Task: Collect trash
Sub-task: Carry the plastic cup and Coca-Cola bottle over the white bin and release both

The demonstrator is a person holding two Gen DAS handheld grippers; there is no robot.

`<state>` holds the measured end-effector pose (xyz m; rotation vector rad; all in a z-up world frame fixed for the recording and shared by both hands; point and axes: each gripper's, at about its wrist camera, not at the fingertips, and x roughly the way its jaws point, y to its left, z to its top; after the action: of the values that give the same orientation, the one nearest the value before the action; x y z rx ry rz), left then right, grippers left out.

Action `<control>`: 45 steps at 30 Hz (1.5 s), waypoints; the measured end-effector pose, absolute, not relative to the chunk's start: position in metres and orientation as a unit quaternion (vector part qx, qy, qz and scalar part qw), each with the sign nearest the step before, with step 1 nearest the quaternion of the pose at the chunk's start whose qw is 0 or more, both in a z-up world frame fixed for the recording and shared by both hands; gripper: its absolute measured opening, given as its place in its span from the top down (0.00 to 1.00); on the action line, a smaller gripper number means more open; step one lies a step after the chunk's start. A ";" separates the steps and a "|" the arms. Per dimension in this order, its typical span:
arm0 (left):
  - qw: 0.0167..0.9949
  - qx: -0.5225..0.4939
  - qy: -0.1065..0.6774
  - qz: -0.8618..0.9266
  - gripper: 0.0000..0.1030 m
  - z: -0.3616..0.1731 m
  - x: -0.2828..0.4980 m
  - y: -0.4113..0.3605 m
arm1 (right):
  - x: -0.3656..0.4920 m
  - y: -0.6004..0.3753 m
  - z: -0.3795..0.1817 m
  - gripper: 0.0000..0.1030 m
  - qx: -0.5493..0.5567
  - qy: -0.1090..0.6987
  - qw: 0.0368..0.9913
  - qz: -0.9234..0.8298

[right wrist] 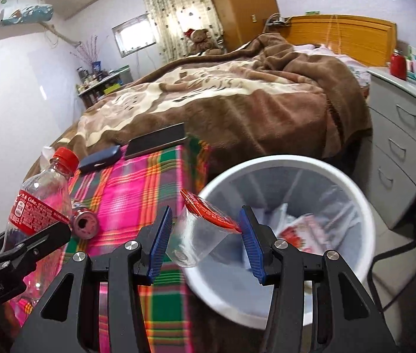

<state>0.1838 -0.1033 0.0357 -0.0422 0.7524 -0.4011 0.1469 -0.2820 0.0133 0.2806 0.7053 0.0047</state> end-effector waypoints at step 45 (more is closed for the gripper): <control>0.862 -0.027 0.416 -0.287 0.33 -0.010 0.238 -0.236 | 0.146 -0.372 -0.030 0.39 0.127 0.413 0.898 -0.083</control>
<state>0.2383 -0.2359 -0.0098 -0.0564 0.8731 -0.6011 0.1463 -0.3724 -0.0297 0.2629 0.8545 -0.1726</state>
